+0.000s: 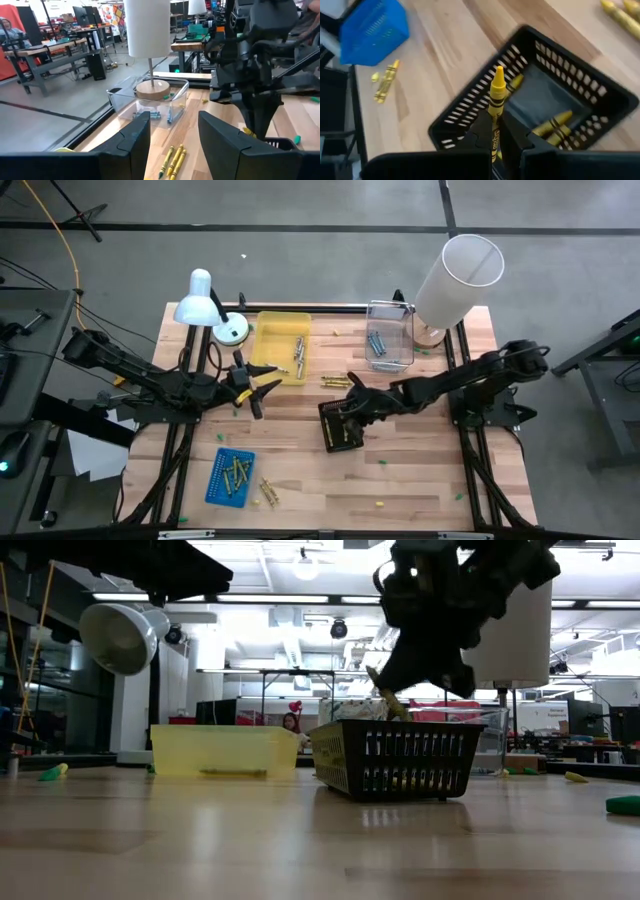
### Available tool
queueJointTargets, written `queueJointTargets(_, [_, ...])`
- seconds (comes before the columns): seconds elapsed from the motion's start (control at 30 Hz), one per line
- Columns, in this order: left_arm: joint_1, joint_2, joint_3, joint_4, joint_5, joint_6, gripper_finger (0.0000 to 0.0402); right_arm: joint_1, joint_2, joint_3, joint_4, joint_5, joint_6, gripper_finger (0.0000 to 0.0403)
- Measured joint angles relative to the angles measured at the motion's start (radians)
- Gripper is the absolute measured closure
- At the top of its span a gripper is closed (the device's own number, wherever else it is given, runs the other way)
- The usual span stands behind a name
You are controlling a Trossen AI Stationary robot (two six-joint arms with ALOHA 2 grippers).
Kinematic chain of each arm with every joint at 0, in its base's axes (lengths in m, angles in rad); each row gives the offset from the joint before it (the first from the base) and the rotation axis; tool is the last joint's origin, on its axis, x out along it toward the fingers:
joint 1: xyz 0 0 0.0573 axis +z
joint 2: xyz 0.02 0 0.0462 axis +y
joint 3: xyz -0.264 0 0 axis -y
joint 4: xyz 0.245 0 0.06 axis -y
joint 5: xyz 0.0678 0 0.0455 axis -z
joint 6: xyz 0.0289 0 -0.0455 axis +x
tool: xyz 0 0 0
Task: Sort crayons
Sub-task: Put the yellow crayon into the black bin
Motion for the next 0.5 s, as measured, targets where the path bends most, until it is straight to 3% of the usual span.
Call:
queueJointTargets(0.27, [0.02, 0.0, 0.0, 0.001, -0.001, -0.015, 0.0247, 0.0, 0.058, 0.0, 0.0, -0.045, 0.107, 0.0399])
queueJointTargets(0.5, [0.02, 0.0, 0.0, 0.0, -0.001, -0.015, 0.0247, -0.004, 0.091, 0.0, 0.048, -0.121, 0.136, 0.0357])
